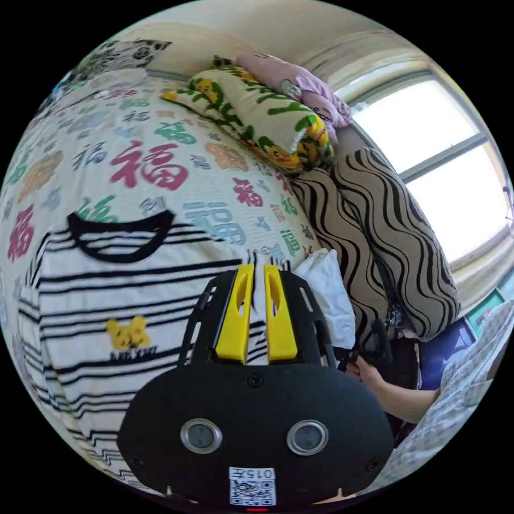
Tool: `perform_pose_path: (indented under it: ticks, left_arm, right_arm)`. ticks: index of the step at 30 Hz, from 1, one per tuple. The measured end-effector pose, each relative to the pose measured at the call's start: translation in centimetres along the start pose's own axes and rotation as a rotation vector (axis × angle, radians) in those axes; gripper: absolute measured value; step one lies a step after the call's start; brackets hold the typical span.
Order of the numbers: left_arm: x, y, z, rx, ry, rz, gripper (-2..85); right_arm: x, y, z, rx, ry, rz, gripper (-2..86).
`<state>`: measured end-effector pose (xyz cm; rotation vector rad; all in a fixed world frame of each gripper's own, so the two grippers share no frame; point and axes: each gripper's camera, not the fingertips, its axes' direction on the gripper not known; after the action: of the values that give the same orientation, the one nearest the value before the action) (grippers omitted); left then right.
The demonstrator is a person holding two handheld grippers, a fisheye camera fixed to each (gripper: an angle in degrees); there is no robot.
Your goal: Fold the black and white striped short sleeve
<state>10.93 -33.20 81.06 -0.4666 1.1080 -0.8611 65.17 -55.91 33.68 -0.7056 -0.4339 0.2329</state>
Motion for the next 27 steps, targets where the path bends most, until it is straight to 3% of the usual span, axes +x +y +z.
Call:
perform_pose_path:
  ticks: [4, 6, 10, 12, 21, 25, 27]
  left_arm:
    - [-9.6, 7.7, -13.6, 0.046, -0.272, -0.363, 5.0]
    - [-12.7, 10.2, -18.5, 0.06, -0.319, -0.453, 5.8]
    - [-17.3, 12.3, -26.1, 0.03, -0.274, -0.504, 6.8]
    - [-18.3, 12.1, -28.3, 0.011, -0.237, -0.473, 6.9]
    - [-19.9, 10.5, -36.3, -0.067, -0.061, -0.407, 7.3]
    - [-20.6, 10.3, -40.5, -0.033, 0.003, -0.476, 4.4]
    - [-20.9, 10.1, -42.5, -0.029, 0.04, -0.495, 1.7]
  right_arm:
    - [-12.7, 0.6, 2.9, -0.088, -0.04, -0.237, 2.5]
    - [-19.1, 0.9, 5.3, -0.147, -0.071, -0.346, 3.1]
    - [-33.9, 2.2, 13.6, -0.347, -0.195, -0.506, 5.1]
    - [-40.0, 3.3, 17.3, -0.408, -0.164, -0.563, 6.4]
    - [-62.4, 10.0, 28.4, -0.535, 0.368, -0.927, 10.8]
    - [-67.8, 11.5, 31.8, -0.646, 0.597, -0.941, 4.7]
    - [-70.3, 11.6, 31.3, -0.634, 0.553, -0.921, 1.9]
